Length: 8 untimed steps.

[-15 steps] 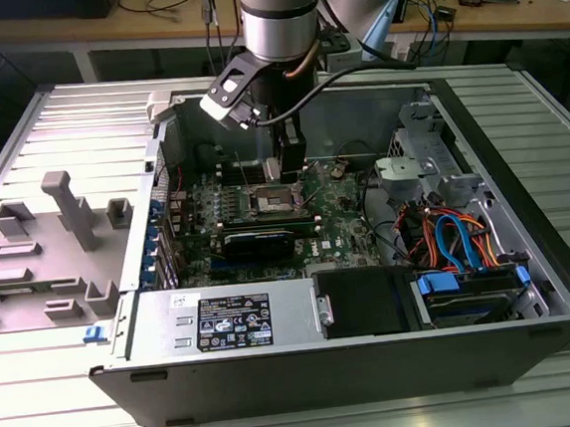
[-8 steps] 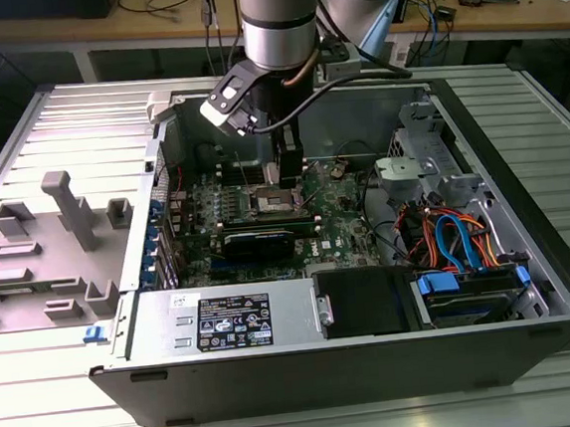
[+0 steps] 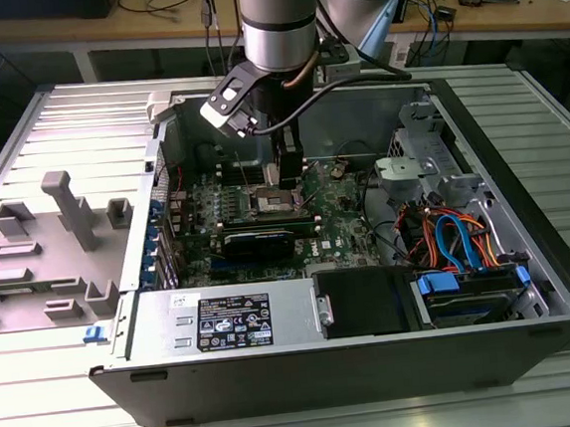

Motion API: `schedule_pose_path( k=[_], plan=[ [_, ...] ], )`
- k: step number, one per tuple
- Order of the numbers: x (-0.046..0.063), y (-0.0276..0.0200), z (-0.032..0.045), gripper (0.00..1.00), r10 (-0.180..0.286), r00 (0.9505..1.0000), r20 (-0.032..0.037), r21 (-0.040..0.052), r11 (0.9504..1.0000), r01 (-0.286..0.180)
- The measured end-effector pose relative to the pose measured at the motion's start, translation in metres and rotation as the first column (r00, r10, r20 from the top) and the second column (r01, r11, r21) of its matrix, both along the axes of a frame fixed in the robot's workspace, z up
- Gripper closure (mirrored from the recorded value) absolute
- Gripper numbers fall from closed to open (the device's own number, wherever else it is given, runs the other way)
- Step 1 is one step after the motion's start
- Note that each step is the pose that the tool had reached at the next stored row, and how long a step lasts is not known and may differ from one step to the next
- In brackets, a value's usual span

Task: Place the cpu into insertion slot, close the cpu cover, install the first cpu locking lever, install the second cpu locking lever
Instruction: 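Place the cpu into insertion slot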

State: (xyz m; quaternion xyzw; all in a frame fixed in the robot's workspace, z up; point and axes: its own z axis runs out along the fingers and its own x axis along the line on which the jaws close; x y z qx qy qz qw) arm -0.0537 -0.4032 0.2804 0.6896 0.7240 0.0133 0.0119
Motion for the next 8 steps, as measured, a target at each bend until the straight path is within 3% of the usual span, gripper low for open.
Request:
schedule_pose_path(
  k=[8],
  plan=[
    [0.0, 0.0, -0.0005, 0.46, -0.006, 1.0, 0.0, -0.0002, 1.0, 0.006]
  ],
)
